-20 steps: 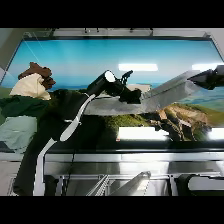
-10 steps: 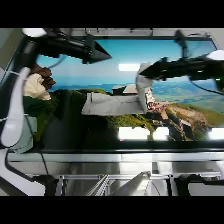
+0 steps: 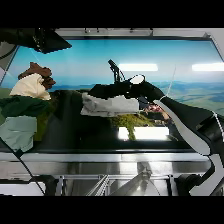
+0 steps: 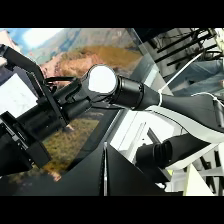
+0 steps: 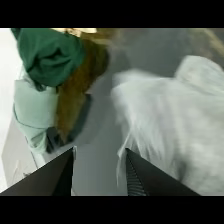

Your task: Fold the shirts.

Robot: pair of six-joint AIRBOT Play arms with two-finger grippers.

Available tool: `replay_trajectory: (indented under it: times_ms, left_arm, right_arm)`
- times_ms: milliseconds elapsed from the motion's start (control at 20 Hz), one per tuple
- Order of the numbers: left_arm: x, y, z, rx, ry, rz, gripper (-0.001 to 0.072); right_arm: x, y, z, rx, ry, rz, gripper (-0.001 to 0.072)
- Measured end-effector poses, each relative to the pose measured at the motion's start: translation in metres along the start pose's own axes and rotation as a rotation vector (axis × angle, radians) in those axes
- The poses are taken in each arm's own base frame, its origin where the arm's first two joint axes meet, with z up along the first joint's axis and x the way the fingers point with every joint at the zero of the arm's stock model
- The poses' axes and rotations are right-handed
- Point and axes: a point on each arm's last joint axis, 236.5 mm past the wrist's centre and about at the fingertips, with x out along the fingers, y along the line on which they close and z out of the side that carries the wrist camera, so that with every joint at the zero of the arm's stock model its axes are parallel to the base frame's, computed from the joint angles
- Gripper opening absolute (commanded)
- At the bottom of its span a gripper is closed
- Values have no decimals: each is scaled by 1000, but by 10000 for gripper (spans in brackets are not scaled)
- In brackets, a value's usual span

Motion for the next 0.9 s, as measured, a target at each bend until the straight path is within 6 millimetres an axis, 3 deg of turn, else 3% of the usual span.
replay_trajectory:
  times_ms: [100,250,350,400,450,550,700,800,900]
  left_arm:
    - [-2,-3,-3,9,9,-1,19]
    - [-4,-4,-6,20,19,-1,19]
    - [-4,-5,-9,22,30,-4,19]
    - [-5,-6,-10,25,36,-6,19]
    - [-5,-6,-11,25,40,-7,19]
    - [-5,-6,-13,25,49,-10,19]
    - [-5,-7,-14,20,54,-11,19]
    - [-5,-7,-14,9,54,-11,19]
    - [-5,-7,-14,-5,53,-12,19]
  right_arm:
    - [-17,8,10,-32,7,26,361]
    - [-80,0,32,-49,22,-4,361]
    - [-135,-30,38,-9,33,-106,399]
    - [-162,-51,36,27,38,-173,599]
    - [-189,-74,29,78,39,-242,664]
    - [-227,-116,6,210,35,-336,664]
    - [-240,-161,-31,378,26,-364,659]
    - [-228,-178,-49,454,39,-338,572]
    - [-209,-188,-61,502,54,-304,573]
